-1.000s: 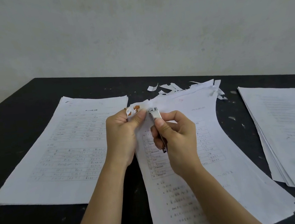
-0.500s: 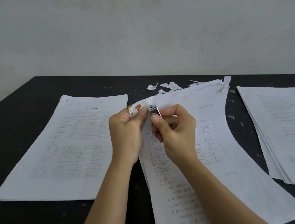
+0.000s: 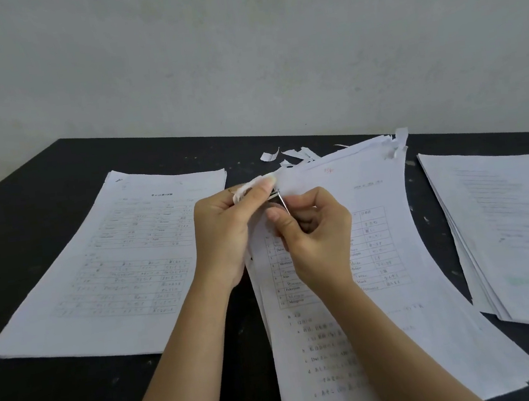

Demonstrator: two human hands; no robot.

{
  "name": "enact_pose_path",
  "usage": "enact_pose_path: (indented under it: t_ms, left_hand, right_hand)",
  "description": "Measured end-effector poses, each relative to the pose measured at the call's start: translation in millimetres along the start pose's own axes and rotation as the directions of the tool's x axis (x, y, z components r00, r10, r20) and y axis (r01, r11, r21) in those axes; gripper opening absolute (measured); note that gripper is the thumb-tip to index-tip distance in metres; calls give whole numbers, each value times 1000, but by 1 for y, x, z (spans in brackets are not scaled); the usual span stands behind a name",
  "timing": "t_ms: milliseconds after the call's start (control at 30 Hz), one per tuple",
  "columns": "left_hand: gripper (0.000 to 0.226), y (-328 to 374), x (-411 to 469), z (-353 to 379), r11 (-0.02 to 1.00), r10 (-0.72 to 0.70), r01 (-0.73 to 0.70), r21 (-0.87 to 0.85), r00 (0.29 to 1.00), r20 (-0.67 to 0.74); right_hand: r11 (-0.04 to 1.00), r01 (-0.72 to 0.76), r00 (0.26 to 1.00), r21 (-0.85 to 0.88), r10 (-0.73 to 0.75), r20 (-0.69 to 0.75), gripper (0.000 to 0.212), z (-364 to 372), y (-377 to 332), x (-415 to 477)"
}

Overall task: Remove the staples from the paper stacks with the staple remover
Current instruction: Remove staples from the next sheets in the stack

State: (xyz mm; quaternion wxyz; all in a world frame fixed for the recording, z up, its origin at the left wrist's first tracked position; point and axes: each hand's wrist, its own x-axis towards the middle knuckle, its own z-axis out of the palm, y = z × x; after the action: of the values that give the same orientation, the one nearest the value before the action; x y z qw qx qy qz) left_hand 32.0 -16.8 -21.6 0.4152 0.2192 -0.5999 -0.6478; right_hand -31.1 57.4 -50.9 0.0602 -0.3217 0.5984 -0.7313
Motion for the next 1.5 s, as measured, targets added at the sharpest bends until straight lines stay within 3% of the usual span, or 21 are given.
enact_pose_path:
  t_ms: [167, 333, 467, 600, 700, 900, 1033, 1300, 1500]
  left_hand:
    - [17, 1, 3, -2, 1000, 6, -3, 27, 992, -129]
    - [16, 0, 3, 1, 997, -7, 22, 67, 975, -223]
    - [20, 0, 2, 4, 998, -14, 31, 58, 966, -260]
    - [14, -2, 1, 4, 994, -14, 40, 102, 970, -241]
    - [12, 3, 5, -4, 993, -99, 106, 60, 990, -100]
    - [9, 10, 10, -17, 986, -86, 71, 151, 992, 90]
    - [11, 9, 11, -14, 994, -68, 67, 89, 998, 0]
    - [31, 8, 12, -12, 969, -233, 227, -93, 970, -65]
    - [34, 8, 13, -12, 978, -200, 192, -86, 975, -97]
  right_hand:
    - [953, 207, 976, -221, -216, -16, 18, 4, 2, -5]
    - [721, 436, 867, -538, -498, 35, 19, 8, 3, -8]
    - [627, 496, 815, -601, -575, 72, 18, 9, 6, -6]
    - [837, 348, 925, -422, -379, 11, 18, 6, 5, -8]
    - [924, 264, 963, -276, -269, 22, 22, 4, 5, -6]
    - [943, 249, 967, -221, -228, 117, 19, 1, 7, -8]
    - [941, 246, 966, -232, -220, 135, 19, 2, 5, -11]
    - [999, -33, 998, -37, 35, 44, 25, 8, -4, -15]
    - [981, -174, 981, 90, 164, 106, 21, 7, -7, -15]
